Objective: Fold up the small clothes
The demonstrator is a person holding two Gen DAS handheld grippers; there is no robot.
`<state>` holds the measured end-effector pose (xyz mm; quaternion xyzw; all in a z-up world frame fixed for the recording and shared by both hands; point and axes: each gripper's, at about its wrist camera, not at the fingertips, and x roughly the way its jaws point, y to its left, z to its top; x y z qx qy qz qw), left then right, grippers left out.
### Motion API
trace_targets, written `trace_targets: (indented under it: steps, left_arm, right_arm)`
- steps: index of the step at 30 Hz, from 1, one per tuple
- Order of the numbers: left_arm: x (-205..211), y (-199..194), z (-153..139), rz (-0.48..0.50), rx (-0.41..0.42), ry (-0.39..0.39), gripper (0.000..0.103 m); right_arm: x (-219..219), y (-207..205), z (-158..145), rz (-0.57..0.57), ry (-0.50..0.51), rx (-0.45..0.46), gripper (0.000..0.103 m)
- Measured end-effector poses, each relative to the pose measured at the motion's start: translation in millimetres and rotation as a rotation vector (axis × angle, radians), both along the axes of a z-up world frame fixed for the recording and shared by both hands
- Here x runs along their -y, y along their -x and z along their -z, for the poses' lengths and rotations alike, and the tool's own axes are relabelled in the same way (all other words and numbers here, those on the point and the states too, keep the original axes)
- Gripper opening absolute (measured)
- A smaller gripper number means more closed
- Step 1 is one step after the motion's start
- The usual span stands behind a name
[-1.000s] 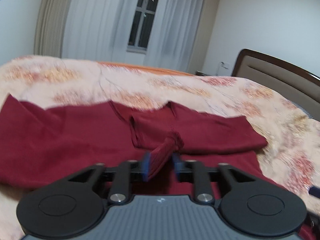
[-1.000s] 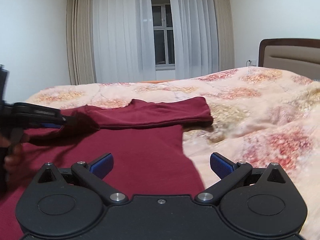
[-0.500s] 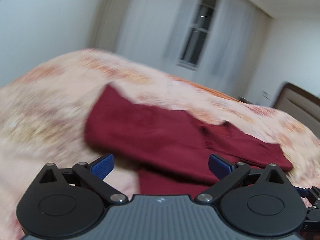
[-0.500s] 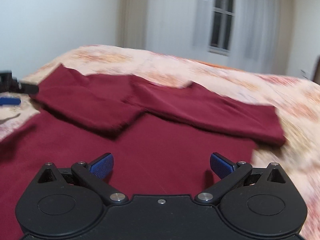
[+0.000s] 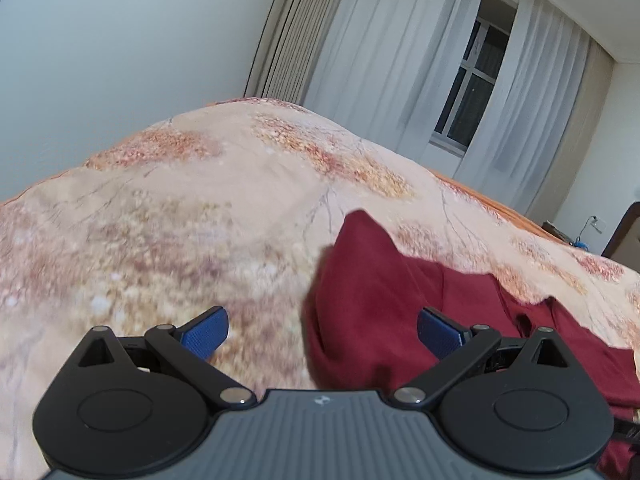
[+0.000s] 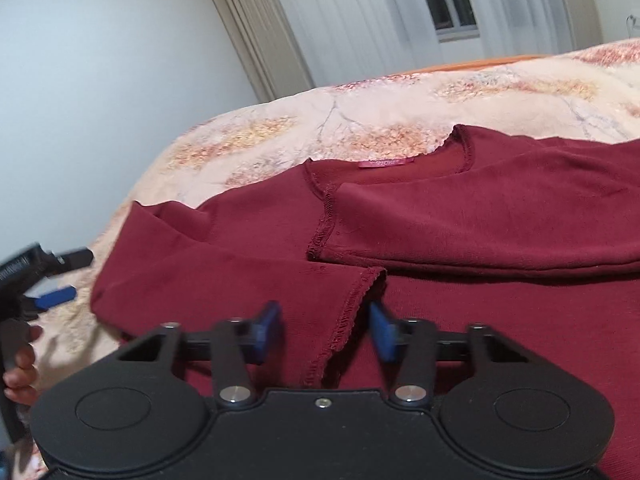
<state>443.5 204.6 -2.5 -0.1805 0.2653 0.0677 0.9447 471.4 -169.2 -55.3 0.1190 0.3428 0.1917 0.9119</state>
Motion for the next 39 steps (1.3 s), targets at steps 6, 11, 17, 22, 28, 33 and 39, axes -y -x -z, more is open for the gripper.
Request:
trace_targets:
  steps: [6,11,17,22,28,33,39]
  left_arm:
    - [7,0,-4,0.011,0.019,-0.008,0.103]
    - [12,2,-8,0.009,0.042,-0.005,0.103]
    - [25,-7,-8,0.01,0.056,-0.012,0.103]
    - [37,-22,3,0.028,0.011,-0.029,0.103]
    - [39,-21,11,0.079,-0.007,-0.024,0.103]
    - [42,-12,8,0.146,0.05,-0.027,0.102]
    - [61,-11,15,0.23,-0.022,-0.286,0.087]
  right_arm:
    - [-5,-1,-18,-0.064,0.038,0.102,0.01]
    - [-2,-8,-73,-0.131,0.111,0.307,0.01]
    - [30,-30,-96,-0.064,0.179,0.388,0.011]
    - [68,-51,-52,0.058,0.17,0.226,0.012]
    - [86,-51,-7,0.126,0.174,0.138,0.023]
    - [89,-41,5,0.146,0.122,0.133,0.064]
    - [84,-32,14,0.128,0.114,0.172,0.099]
